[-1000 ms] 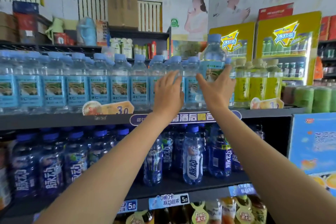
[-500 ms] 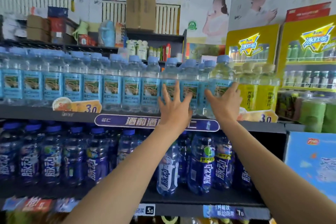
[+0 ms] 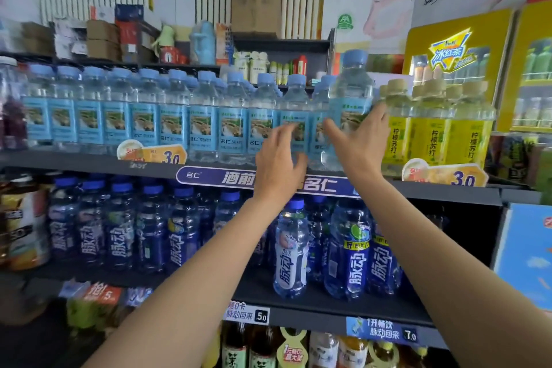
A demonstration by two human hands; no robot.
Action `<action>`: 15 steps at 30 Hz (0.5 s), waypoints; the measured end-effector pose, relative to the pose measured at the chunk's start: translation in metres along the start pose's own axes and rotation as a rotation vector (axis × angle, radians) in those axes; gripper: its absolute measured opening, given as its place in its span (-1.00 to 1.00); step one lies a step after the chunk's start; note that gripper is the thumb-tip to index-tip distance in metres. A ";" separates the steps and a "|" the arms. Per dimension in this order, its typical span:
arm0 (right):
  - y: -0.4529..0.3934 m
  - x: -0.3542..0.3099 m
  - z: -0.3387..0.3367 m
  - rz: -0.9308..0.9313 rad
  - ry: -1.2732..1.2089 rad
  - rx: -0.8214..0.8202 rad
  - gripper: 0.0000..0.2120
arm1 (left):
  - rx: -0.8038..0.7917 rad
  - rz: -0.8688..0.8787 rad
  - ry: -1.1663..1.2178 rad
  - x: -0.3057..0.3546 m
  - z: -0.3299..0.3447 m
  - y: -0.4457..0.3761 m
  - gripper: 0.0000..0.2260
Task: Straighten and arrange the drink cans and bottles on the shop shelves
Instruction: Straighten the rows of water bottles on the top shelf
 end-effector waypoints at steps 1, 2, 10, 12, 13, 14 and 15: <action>0.004 -0.010 0.007 -0.018 -0.025 -0.019 -0.38 | -0.007 0.000 0.059 0.000 -0.007 0.001 -0.54; 0.008 -0.021 0.014 -0.032 -0.051 -0.036 -0.37 | -0.052 0.046 0.058 0.002 -0.013 0.003 -0.50; 0.057 -0.118 0.099 -0.115 -0.208 -0.197 -0.24 | -0.039 -0.184 0.242 -0.062 -0.098 0.010 -0.38; 0.075 -0.146 0.126 -0.142 -0.228 -0.231 -0.20 | -0.017 -0.247 0.247 -0.087 -0.131 0.008 -0.44; 0.084 -0.162 0.140 -0.153 -0.246 -0.238 -0.19 | -0.015 -0.258 0.241 -0.100 -0.150 0.008 -0.47; 0.094 -0.178 0.154 -0.156 -0.265 -0.249 -0.18 | -0.014 -0.261 0.244 -0.113 -0.171 0.008 -0.49; 0.103 -0.195 0.168 -0.154 -0.283 -0.264 -0.16 | -0.020 -0.270 0.250 -0.125 -0.191 0.009 -0.50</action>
Point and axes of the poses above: each hand's wrist, its own y-axis away from the middle knuckle, its own z-axis out of the palm, x = y × z, the point moved 7 cm from there along -y, towards the middle knuckle, and after that the axes turned 3 degrees about y, right-handed, at the moved point
